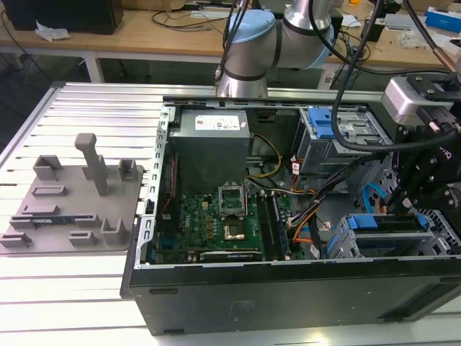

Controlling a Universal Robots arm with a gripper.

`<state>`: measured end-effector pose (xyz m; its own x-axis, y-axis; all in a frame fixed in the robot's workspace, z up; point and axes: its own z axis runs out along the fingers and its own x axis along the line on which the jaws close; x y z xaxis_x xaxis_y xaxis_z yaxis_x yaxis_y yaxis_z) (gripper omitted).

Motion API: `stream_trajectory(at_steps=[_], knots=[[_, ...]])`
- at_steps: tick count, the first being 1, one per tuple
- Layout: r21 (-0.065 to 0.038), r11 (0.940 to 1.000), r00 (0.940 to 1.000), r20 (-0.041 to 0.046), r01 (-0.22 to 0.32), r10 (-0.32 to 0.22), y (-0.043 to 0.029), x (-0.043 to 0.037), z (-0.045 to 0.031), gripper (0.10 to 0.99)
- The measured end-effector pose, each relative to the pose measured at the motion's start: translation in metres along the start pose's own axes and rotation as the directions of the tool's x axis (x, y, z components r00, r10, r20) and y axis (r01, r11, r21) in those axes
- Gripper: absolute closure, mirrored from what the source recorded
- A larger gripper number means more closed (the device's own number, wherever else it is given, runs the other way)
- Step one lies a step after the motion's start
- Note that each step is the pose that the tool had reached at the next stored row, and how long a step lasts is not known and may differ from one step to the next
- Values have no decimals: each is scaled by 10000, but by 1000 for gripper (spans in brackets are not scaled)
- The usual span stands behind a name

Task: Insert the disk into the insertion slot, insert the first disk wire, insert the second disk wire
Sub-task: 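Insert the second disk wire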

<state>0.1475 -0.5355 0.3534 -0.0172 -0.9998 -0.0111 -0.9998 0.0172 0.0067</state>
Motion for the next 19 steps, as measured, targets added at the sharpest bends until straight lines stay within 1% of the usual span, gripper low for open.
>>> stream_trajectory(at_steps=[4, 9, 19], knots=[[0, 10000, 10000, -2, 0, 0, -13, 0, 29, 925], [0, 10000, 10000, 0, 0, 0, -27, 1, 34, 925], [0, 10000, 10000, -2, 0, 0, -30, 20, 52, 925]])
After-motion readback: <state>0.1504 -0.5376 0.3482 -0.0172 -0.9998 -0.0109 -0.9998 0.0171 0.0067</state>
